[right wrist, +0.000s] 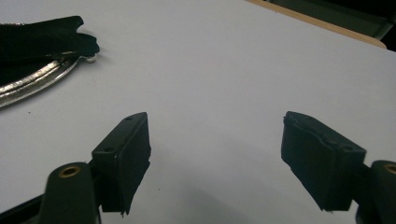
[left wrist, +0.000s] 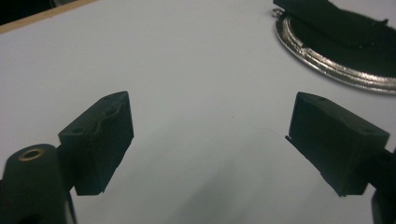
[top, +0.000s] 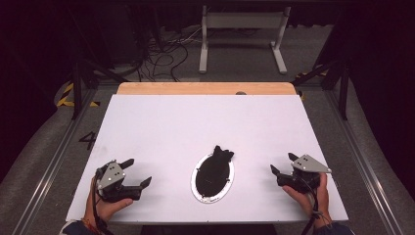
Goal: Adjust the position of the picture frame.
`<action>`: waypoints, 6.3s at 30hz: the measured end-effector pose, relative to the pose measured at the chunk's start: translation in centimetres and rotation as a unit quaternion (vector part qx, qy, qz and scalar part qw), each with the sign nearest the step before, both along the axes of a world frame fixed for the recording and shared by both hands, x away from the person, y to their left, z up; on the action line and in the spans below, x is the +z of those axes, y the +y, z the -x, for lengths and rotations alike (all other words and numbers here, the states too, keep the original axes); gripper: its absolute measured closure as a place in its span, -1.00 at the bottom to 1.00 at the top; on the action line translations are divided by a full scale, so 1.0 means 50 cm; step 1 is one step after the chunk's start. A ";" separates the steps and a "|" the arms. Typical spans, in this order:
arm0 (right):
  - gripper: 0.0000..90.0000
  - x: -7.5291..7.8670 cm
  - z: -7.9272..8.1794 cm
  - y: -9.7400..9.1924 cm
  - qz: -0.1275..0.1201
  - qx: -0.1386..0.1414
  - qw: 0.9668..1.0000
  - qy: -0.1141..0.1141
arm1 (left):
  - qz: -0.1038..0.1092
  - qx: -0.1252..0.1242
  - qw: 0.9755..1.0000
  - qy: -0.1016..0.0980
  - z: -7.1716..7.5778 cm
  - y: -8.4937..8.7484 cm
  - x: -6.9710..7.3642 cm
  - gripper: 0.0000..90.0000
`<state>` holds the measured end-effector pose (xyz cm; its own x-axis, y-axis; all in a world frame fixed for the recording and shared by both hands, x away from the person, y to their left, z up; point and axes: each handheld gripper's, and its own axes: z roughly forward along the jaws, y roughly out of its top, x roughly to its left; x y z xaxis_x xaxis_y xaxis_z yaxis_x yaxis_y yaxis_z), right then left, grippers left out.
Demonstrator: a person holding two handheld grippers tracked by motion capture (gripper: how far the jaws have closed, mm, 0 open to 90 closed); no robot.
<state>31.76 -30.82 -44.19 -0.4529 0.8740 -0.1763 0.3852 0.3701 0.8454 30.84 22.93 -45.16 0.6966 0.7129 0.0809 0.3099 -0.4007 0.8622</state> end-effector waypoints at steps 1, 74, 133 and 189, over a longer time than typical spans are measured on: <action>-0.44 -0.001 -0.001 0.001 0.001 -0.001 1.000 0.002 | -0.004 -0.003 1.000 0.002 0.003 -0.006 0.000 -0.64; 1.00 -0.008 -0.196 0.231 -0.010 0.164 0.978 0.130 | -0.057 -0.205 0.968 0.130 0.045 -0.351 -0.025 1.00; 1.00 -0.024 -0.135 0.176 0.030 0.153 0.979 0.130 | -0.047 -0.091 0.986 0.132 -0.048 -0.274 -0.026 1.00; 1.00 -0.025 -0.059 0.201 0.030 0.218 0.965 0.141 | -0.044 -0.086 0.987 0.128 -0.139 -0.263 -0.026 0.93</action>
